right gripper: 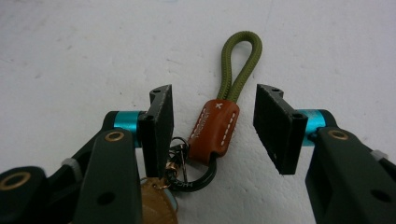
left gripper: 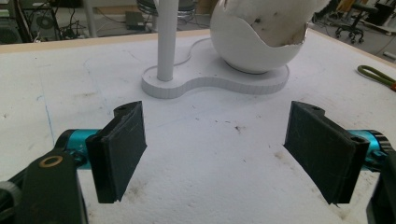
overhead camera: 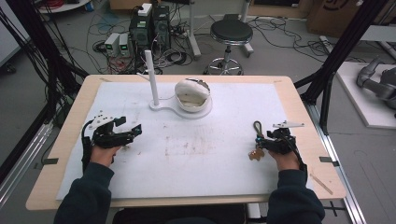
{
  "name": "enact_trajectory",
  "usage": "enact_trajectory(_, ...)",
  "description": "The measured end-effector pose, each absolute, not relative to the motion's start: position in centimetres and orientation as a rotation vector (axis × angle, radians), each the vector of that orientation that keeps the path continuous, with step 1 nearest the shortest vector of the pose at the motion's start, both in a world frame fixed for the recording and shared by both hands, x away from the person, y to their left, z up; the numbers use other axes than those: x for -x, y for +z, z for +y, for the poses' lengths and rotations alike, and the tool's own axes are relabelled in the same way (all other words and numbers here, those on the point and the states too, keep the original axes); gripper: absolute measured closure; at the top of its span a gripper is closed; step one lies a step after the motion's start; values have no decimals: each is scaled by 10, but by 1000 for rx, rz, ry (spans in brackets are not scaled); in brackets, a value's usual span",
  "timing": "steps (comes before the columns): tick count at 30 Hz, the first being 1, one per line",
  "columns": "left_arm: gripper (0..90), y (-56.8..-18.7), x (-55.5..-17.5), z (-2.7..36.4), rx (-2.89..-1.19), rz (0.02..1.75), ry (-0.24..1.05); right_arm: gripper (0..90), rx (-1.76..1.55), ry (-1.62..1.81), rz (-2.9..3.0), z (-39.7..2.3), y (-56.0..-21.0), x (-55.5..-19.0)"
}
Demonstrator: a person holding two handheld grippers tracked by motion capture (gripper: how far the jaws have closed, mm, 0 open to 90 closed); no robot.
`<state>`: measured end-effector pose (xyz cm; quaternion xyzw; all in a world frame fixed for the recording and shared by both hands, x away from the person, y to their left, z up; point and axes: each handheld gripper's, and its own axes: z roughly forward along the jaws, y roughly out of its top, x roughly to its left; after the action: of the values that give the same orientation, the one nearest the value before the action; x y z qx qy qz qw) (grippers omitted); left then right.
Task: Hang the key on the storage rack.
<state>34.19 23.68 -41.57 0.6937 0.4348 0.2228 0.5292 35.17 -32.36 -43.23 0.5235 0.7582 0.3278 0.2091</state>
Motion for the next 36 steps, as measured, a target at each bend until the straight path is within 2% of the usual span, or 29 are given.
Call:
enact_trajectory(5, 204, -416, -342, 237, -1655, 1041, 532, 611, -1502, 814, 2178, -321, -441, -359)
enact_trajectory(17, 209, -416, -341, 236, -1660, 1041, 529, 776, -1518, 738, 2202, -314, -437, -360)
enact_trajectory(30, 218, -416, -341, 237, -1668, 1045, 541, 791, -1465, 966, 2144, -315, -424, -354)
enact_trajectory(36, 218, -416, -342, 237, -1675, 1044, 545, 790, -1321, 1297, 2103, -298, -401, -347)
